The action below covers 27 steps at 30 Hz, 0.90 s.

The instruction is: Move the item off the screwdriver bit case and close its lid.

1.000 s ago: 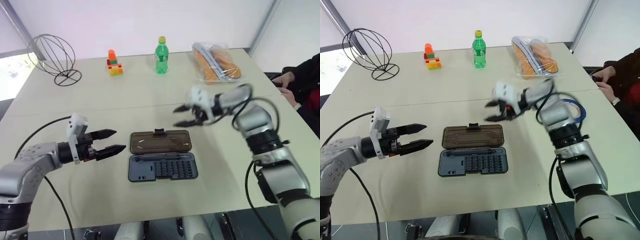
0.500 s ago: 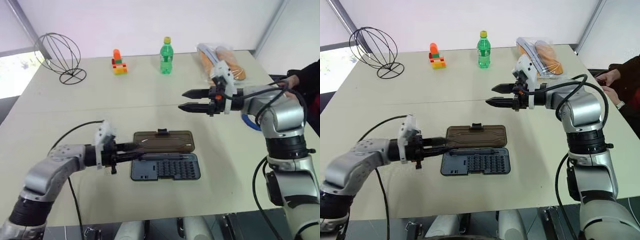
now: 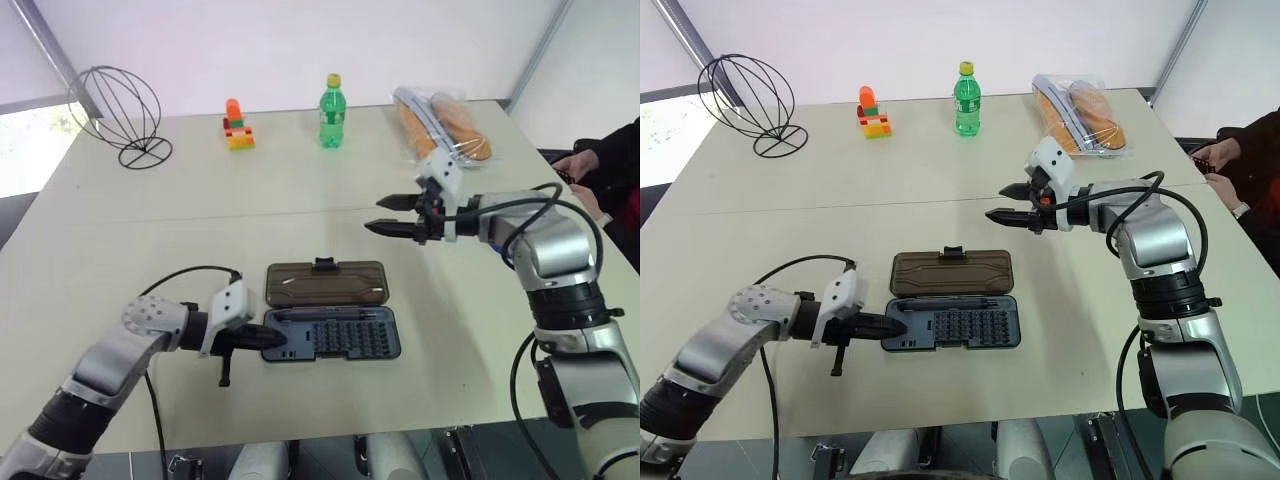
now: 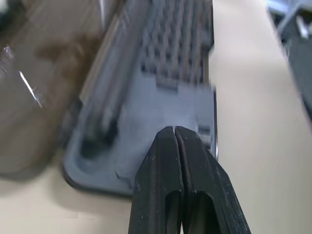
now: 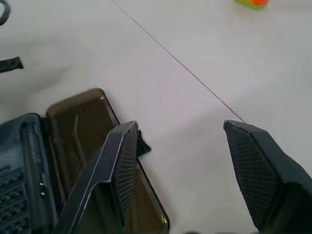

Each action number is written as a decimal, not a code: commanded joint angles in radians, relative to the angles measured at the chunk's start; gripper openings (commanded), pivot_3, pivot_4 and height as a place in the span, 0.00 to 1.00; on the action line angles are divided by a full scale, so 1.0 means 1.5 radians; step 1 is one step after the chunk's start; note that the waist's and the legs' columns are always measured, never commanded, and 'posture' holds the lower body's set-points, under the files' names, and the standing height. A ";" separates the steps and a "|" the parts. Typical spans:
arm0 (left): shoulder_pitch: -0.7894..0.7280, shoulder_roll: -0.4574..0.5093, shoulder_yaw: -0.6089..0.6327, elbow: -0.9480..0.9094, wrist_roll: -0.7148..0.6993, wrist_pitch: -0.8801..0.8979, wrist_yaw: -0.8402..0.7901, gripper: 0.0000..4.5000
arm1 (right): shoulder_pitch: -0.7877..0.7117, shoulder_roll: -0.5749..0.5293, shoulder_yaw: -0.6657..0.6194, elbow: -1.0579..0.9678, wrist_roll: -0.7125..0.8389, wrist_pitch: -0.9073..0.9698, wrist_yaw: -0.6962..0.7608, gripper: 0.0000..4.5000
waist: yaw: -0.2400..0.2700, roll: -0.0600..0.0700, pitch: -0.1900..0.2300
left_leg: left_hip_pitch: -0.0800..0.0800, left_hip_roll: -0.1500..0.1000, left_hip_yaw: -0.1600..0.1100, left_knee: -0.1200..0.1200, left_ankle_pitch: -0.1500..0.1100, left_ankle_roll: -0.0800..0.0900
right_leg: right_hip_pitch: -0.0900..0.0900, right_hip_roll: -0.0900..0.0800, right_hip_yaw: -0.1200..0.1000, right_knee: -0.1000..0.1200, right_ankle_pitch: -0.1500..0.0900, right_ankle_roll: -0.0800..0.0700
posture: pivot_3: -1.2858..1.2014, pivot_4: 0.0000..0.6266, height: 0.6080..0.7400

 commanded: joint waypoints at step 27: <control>0.113 -0.028 -0.016 0.032 0.072 -0.056 0.075 0.00 | -0.106 0.113 0.209 0.466 -0.249 -0.342 0.143 0.01 | -0.010 0.000 -0.013 | 0.016 0.001 0.000 -0.006 0.000 0.001 | 0.013 0.002 0.000 -0.002 -0.002 -0.001 | 0.52 0.24 1.00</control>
